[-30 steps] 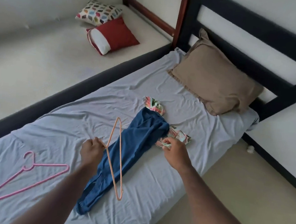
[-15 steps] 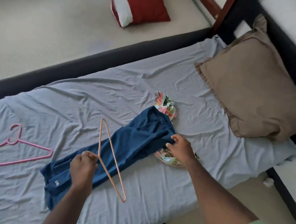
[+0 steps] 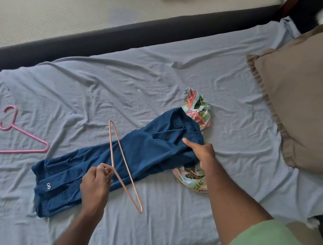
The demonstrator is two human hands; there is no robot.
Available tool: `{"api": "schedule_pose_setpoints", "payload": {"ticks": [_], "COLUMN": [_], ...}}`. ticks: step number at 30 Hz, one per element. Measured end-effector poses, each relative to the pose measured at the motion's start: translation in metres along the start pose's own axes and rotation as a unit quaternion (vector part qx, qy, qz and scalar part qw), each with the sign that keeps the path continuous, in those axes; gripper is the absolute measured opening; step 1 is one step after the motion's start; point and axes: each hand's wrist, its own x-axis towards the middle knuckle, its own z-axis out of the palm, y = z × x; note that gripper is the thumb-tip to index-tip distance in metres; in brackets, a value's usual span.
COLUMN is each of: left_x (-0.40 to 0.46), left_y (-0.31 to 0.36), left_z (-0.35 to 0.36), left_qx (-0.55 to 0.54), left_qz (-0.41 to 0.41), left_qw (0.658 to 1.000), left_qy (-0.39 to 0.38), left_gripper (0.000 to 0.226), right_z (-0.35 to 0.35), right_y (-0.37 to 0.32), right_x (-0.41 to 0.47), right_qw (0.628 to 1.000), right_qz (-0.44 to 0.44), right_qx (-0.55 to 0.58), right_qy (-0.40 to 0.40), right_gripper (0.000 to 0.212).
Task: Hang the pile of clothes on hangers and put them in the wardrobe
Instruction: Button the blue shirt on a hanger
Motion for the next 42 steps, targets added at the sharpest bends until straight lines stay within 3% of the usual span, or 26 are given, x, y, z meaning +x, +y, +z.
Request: {"api": "schedule_pose_setpoints", "payload": {"ticks": [3, 6, 10, 16, 22, 26, 29, 31, 33, 37, 40, 42], "left_x": [0.001, 0.005, 0.006, 0.012, 0.01, 0.006, 0.002, 0.0, 0.0, 0.002, 0.005, 0.007], "left_y": [0.002, 0.003, 0.004, -0.001, -0.004, 0.003, 0.008, 0.008, 0.007, 0.007, 0.007, 0.006], "left_z": [0.003, 0.002, -0.002, -0.022, -0.033, -0.028, -0.025, -0.024, -0.023, -0.017, -0.016, -0.017], "left_qx": [0.008, 0.013, 0.012, -0.012, -0.019, -0.02, -0.012, -0.008, -0.008, 0.001, 0.002, -0.008], "left_qz": [0.0, -0.005, -0.009, -0.03, -0.04, -0.03, -0.013, -0.008, -0.006, -0.007, -0.009, -0.019], "left_qw": [1.0, 1.0, 1.0, 0.999, 0.997, 0.997, 0.996, 0.996, 0.997, 0.997, 0.997, 0.997], "left_qy": [-0.001, 0.002, -0.011, -0.03, -0.057, -0.075, -0.086, -0.085, -0.081, -0.077, -0.074, -0.074], "left_gripper": [0.033, 0.033, 0.033, 0.033, 0.035, 0.035, 0.036, 0.038, 0.038, 0.037, 0.035, 0.033], "right_z": [0.01, 0.019, 0.024, 0.033, 0.058, 0.057, 0.051, 0.049, 0.049, 0.061, 0.072, 0.076], "right_y": [-0.006, -0.003, 0.005, 0.017, 0.027, 0.031, 0.033, 0.036, 0.04, 0.041, 0.033, 0.032], "right_x": [-0.011, -0.02, -0.028, -0.048, -0.079, -0.081, -0.074, -0.073, -0.071, -0.068, -0.074, -0.08], "right_qw": [0.999, 0.997, 0.988, 0.924, 0.877, 0.908, 0.949, 0.919, 0.882, 0.923, 0.912, 0.888], "right_qz": [-0.018, -0.077, -0.153, -0.344, -0.408, -0.339, -0.175, -0.017, 0.061, 0.059, 0.032, 0.008], "right_qx": [-0.031, -0.015, -0.006, -0.114, -0.163, -0.069, 0.158, 0.365, 0.455, 0.348, 0.392, 0.454], "right_qy": [0.027, -0.007, -0.032, 0.124, 0.195, 0.234, 0.209, 0.148, 0.107, 0.151, 0.12, 0.073], "right_gripper": [0.104, 0.116, 0.087, 0.062, 0.071, 0.073, 0.071, 0.075, 0.076, 0.058, 0.031, 0.024]}}
